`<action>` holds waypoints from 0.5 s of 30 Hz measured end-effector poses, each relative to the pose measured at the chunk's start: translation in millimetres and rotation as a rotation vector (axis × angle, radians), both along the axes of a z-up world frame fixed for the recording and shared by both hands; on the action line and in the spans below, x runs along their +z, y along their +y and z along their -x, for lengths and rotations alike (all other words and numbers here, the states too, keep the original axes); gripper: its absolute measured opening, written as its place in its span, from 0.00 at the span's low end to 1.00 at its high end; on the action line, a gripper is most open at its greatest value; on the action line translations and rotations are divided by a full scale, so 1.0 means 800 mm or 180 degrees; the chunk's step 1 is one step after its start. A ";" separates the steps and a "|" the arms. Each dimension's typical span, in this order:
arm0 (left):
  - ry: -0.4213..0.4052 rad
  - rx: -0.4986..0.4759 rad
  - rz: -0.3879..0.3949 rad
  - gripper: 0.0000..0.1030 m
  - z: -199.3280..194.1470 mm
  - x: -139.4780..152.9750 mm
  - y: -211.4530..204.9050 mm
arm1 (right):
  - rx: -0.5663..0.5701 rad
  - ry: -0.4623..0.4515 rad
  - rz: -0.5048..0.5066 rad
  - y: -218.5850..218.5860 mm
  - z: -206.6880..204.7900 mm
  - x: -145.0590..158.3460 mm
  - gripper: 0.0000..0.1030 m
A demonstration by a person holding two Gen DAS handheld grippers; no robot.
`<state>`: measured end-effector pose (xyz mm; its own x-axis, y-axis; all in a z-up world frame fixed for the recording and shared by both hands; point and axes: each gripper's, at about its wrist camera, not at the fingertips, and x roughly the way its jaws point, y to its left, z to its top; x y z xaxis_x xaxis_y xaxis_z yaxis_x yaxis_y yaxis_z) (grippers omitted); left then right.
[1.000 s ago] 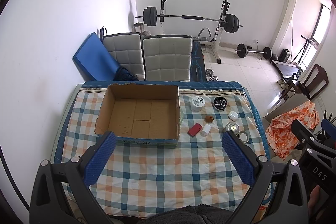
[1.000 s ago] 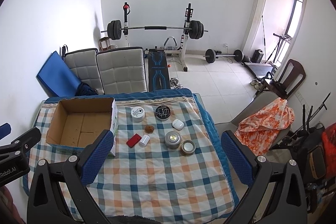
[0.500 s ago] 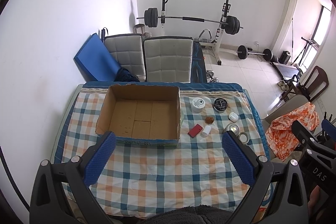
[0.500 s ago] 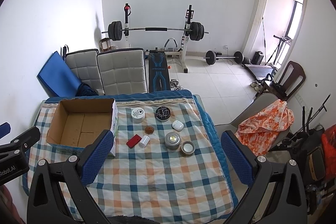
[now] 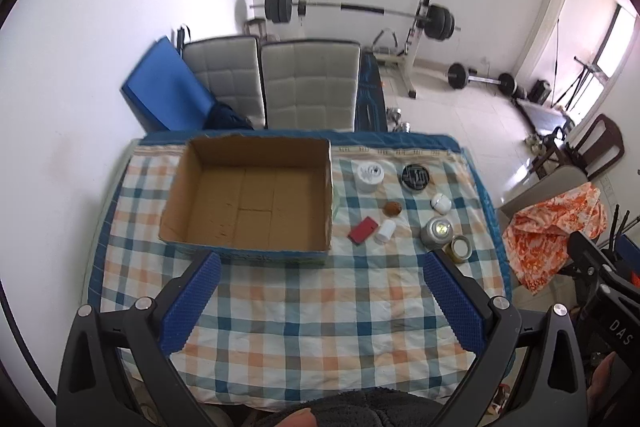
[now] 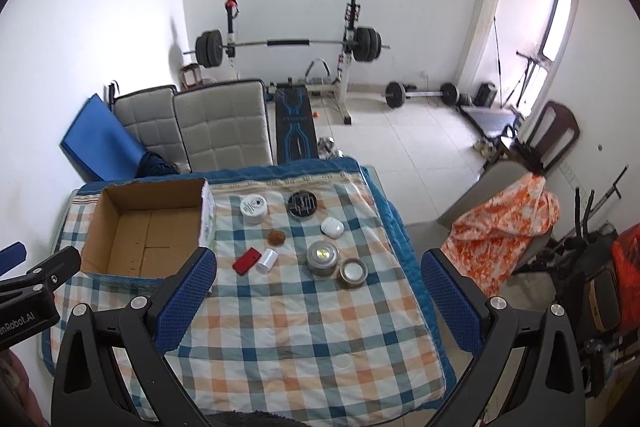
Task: Organize rigid objects
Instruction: 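Grasp the silver gold-lidded tin with the left gripper while the right grasps the white-lidded tin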
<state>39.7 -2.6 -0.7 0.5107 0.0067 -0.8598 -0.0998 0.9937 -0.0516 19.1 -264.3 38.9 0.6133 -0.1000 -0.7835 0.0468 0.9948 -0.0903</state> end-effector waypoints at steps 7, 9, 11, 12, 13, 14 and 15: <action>0.0389 -0.0130 0.0154 1.00 -0.083 -0.092 -0.044 | -0.0336 0.0621 -0.0063 -0.074 -0.087 -0.105 1.00; 0.0543 -0.0171 0.0165 1.00 -0.110 -0.125 -0.061 | -0.0415 0.0767 -0.0060 -0.093 -0.111 -0.140 1.00; 0.0720 -0.0214 0.0176 1.00 -0.140 -0.163 -0.081 | -0.0474 0.0955 -0.0053 -0.113 -0.138 -0.190 1.00; 0.0770 -0.0231 0.0184 1.00 -0.149 -0.176 -0.089 | -0.0483 0.1050 -0.0069 -0.122 -0.152 -0.214 1.00; 0.0843 -0.0248 0.0178 1.00 -0.162 -0.193 -0.098 | -0.0491 0.1131 -0.0071 -0.127 -0.162 -0.235 1.00; 0.0933 -0.0262 0.0170 1.00 -0.176 -0.212 -0.109 | -0.0487 0.1243 -0.0088 -0.135 -0.175 -0.262 1.00; 0.1010 -0.0283 0.0167 1.00 -0.188 -0.228 -0.118 | -0.0466 0.1336 -0.0131 -0.141 -0.186 -0.289 1.00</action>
